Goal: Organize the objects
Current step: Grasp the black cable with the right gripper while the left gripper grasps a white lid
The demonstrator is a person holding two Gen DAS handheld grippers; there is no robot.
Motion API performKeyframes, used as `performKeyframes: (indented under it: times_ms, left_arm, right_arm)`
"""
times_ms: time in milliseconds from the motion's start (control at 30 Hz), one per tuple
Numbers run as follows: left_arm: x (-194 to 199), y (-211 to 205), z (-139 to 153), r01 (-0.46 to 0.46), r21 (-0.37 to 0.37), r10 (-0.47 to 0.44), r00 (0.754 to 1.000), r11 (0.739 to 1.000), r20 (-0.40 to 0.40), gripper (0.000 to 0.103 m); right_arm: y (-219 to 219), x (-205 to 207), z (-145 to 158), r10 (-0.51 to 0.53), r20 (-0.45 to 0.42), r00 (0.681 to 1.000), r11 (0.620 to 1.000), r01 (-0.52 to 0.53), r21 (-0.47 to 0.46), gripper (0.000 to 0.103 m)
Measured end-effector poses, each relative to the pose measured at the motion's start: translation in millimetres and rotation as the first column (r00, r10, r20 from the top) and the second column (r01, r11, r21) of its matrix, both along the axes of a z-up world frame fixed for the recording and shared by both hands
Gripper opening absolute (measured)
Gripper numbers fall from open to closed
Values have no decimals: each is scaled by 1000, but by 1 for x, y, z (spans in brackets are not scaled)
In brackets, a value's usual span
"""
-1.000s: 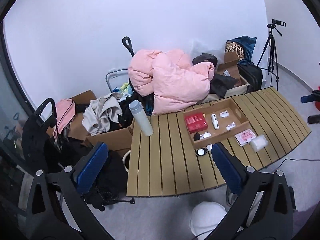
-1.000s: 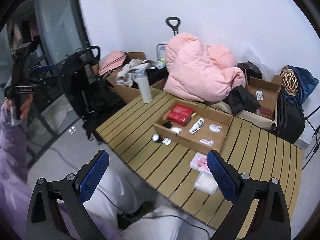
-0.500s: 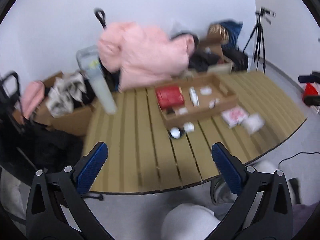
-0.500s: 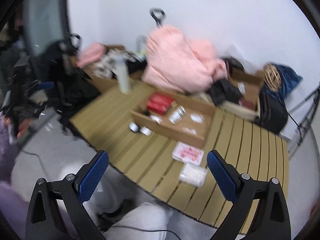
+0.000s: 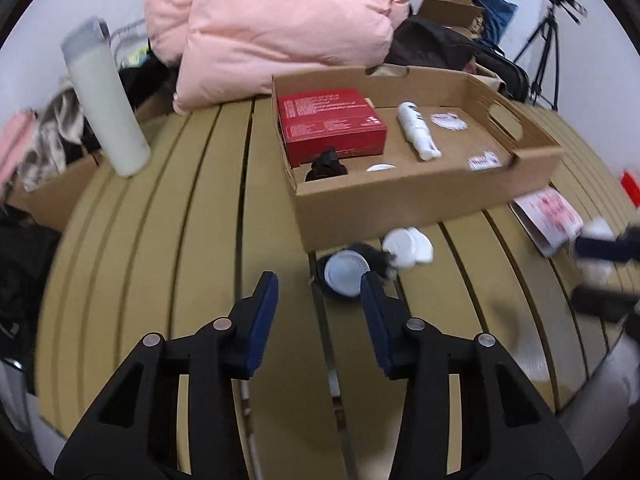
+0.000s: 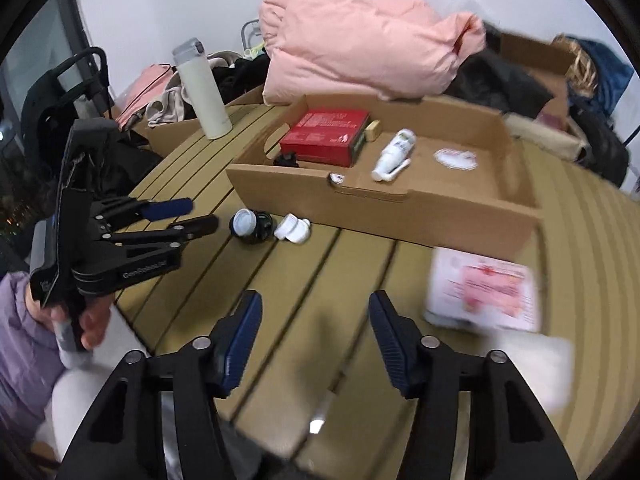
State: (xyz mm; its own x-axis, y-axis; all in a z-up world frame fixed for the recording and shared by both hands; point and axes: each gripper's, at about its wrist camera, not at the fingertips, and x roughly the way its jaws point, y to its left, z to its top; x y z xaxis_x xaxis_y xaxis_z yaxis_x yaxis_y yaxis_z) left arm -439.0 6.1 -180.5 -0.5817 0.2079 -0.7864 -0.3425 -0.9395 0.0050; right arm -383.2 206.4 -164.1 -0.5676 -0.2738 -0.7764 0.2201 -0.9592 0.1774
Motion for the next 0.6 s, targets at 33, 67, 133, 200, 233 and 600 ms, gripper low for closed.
performKeyframes:
  times_ms: [33,67,133,200,233,600]
  left_arm:
    - [-5,1,-4,4,10,-4,1000,1000,12,38]
    - [-10,3,-8,7,19,-7,1000,1000,23,36]
    - [-18,5,-17,17,27,-18,999,999,51,11]
    - [-23,6,-21,10,37,-13,998,999,65,7]
    - [-23,7,-21,12,45,-15,998,999,66,6]
    - [8,-31,25,-25,270,5,997,962,73,1]
  right_arm:
    - [-5,-10,-8,9,8,1000,1000,-9,-23,57]
    - [-10,-16,-12,16,11,1000,999,-16,-36,53]
    - [-19,-29,-21,24,11,1000,999,-24,-47,51]
    - [-25,-37,-27,31,6,1000,998,-31,-57,50]
    - [-27,-42,-30,33,6,999,998,-32,-63,50]
    - [-35,-41,-43,60,-12,998,991,-61,-118,50]
